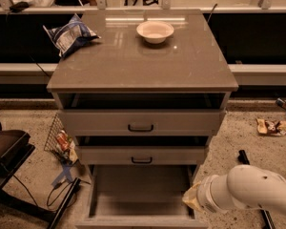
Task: Close bottom drawer
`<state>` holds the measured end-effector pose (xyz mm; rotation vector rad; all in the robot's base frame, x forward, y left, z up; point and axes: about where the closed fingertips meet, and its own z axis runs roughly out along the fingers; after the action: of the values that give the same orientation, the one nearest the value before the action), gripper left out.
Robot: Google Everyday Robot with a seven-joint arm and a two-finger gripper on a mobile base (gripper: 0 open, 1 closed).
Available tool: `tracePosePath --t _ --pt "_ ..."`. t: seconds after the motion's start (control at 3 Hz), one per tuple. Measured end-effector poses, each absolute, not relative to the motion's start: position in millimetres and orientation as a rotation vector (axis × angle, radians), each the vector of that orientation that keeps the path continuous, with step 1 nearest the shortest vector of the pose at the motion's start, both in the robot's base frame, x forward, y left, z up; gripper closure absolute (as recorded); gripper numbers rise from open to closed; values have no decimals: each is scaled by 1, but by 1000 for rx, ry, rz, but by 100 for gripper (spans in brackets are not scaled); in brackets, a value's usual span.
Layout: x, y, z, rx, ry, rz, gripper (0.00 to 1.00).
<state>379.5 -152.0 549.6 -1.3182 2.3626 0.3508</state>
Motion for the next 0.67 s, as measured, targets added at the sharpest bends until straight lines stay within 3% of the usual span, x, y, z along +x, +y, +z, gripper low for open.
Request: tracePosePath --t 0.33,0.67 --pt "376 -134 504 -1295 2374 372 100" --pt "387 -133 451 -1239 2335 406 100"
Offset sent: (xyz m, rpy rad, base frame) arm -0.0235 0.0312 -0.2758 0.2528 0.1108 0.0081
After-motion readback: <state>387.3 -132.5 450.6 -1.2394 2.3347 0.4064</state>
